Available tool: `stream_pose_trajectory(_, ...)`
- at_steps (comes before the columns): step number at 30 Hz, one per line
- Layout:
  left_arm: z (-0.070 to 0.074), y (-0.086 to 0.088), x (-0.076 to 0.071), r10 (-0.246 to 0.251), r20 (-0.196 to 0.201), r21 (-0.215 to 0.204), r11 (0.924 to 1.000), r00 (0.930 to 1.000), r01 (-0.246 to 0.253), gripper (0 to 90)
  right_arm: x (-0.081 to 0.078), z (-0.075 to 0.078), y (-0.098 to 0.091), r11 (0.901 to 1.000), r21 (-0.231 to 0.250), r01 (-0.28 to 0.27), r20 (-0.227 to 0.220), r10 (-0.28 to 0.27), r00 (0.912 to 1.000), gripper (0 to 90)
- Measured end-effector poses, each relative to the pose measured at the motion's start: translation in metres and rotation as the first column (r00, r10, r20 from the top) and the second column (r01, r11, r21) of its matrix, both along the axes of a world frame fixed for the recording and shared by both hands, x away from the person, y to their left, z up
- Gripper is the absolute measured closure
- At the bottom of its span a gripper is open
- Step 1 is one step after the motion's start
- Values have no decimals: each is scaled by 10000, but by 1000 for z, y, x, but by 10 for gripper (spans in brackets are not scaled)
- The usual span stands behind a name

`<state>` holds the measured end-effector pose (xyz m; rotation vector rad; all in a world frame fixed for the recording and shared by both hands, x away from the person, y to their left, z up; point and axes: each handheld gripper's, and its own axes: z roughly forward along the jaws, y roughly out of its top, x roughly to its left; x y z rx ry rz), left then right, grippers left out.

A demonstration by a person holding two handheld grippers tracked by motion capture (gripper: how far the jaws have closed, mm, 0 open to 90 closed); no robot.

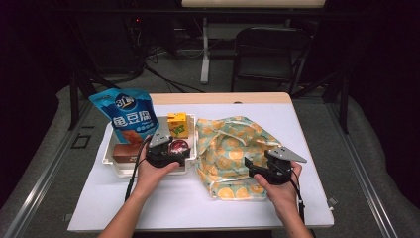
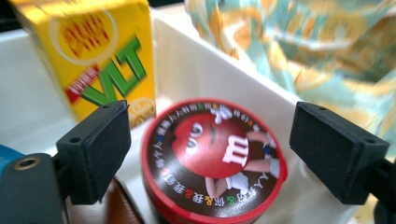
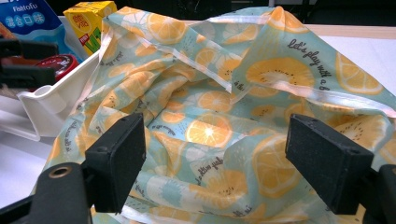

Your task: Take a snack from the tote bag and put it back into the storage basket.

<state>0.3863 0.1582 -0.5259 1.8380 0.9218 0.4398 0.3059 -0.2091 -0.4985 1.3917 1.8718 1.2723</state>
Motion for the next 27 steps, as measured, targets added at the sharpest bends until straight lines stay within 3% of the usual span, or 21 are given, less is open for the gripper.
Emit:
stream_pose_trajectory(4,9,15,-15,451,538,-491,9979,9975,-424,223,0,0,-1,10000,-63,23,-8,-23,10000,196)
stream_pose_trajectory(6,8,21,-24,296,651,-749,9969,9974,-247,386,0,0,-2,10000,-59,28,-14,-28,10000,197)
stream_pose_trajectory(8,5,24,-33,304,695,-722,9971,9971,-254,571,1,-1,-1,10000,7,54,12,-54,10000,197)
stream_pose_trajectory(10,2,28,-39,632,366,-907,9941,9973,-596,737,1,-1,-1,10000,-46,75,14,-75,10000,196)
stream_pose_trajectory(13,-3,29,-45,1046,-69,-991,9895,9945,-1048,897,1,0,1,9999,-91,41,31,-41,10000,196)
stream_pose_trajectory(16,-8,25,-48,1231,-342,-684,9898,9918,-1252,900,0,1,1,9999,-127,-30,109,31,9999,195)
stream_pose_trajectory(27,-12,8,-38,1618,-614,-504,9850,9849,-1649,900,-1,1,1,9998,-163,73,175,-70,9998,195)
